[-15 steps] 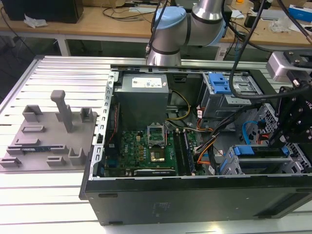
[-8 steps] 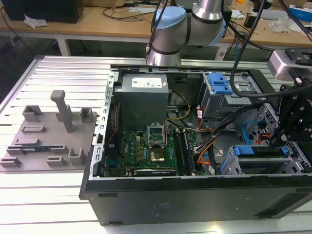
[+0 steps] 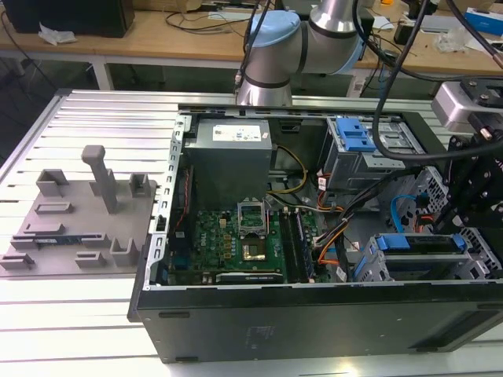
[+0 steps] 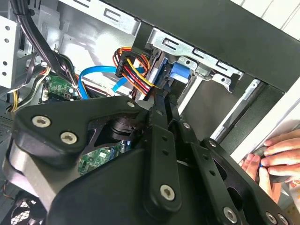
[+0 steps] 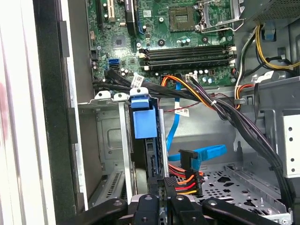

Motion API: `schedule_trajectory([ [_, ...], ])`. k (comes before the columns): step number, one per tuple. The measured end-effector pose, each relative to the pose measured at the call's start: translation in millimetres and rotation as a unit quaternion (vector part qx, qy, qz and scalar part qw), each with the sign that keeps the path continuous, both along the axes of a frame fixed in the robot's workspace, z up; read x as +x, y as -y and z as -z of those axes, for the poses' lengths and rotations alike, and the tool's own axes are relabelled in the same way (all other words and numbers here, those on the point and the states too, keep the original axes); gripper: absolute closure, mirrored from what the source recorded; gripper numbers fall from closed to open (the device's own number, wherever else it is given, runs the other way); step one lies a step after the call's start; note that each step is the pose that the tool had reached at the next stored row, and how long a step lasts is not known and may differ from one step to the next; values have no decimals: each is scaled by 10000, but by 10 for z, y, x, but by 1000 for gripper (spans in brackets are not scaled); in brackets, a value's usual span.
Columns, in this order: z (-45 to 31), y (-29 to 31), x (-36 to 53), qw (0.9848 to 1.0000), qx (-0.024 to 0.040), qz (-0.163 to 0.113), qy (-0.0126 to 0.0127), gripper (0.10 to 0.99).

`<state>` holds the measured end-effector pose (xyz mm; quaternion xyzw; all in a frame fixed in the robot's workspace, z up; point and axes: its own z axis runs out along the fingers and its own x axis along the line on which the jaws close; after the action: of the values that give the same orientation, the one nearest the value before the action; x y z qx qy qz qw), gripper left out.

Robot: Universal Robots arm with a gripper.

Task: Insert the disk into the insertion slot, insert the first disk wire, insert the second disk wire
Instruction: 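Insert the first disk wire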

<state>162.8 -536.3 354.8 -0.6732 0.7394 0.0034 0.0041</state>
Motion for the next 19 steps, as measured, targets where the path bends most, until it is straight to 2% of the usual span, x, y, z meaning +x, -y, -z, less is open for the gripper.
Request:
schedule_trajectory([
  [3, 12, 0, 0, 10000, 5, 0, 0, 922],
  [9, 45, 0, 0, 10000, 59, 0, 0, 922],
  [19, 67, 11, 2, 10000, 61, 0, 0, 922],
])
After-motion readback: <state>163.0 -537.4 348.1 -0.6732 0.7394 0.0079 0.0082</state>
